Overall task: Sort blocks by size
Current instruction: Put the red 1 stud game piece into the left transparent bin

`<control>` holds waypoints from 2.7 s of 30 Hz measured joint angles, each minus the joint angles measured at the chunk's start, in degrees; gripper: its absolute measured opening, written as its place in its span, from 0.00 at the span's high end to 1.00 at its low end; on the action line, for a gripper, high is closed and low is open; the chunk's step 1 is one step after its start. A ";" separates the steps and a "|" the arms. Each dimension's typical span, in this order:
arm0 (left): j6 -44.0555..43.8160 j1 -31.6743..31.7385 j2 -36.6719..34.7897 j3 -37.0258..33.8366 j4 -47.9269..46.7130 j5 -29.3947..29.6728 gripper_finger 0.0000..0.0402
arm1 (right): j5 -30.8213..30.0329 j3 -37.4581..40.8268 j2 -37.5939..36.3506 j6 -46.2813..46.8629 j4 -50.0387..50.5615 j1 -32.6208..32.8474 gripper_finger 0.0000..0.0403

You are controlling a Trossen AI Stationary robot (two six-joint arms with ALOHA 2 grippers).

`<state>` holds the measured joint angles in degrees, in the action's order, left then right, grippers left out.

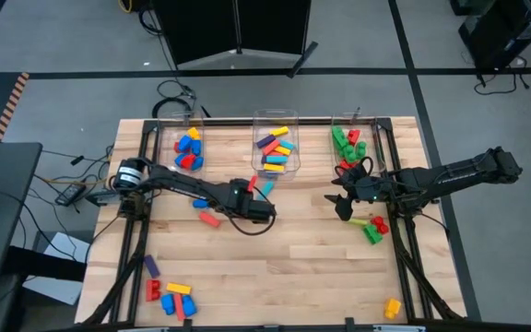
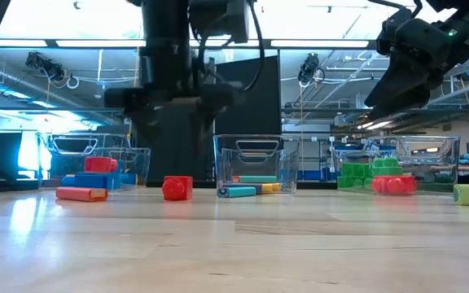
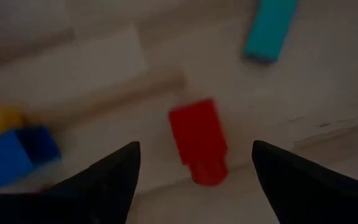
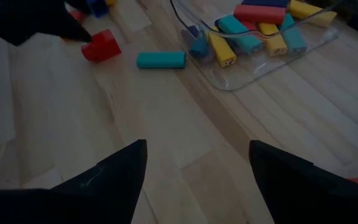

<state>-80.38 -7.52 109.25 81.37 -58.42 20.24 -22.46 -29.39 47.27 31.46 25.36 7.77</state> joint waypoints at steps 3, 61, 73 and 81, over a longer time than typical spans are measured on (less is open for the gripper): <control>-1.64 0.35 0.02 -2.49 4.03 -2.37 0.22 | 0.00 0.00 -0.01 -0.08 0.02 0.00 0.28; 42.96 36.39 -26.56 -7.02 -3.36 -10.69 0.66 | -2.14 0.02 3.33 -1.00 -4.15 -0.07 0.29; 57.00 58.02 -17.02 -7.09 -3.61 -14.43 0.66 | -5.51 0.02 8.84 -0.98 -14.69 -0.13 0.29; 62.43 61.70 -9.13 -7.11 0.23 -16.47 0.64 | -9.79 0.02 10.05 -0.97 -21.79 -1.07 0.29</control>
<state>-17.95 54.18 100.12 74.26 -58.20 3.78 -32.24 -29.36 57.32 30.48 3.58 6.70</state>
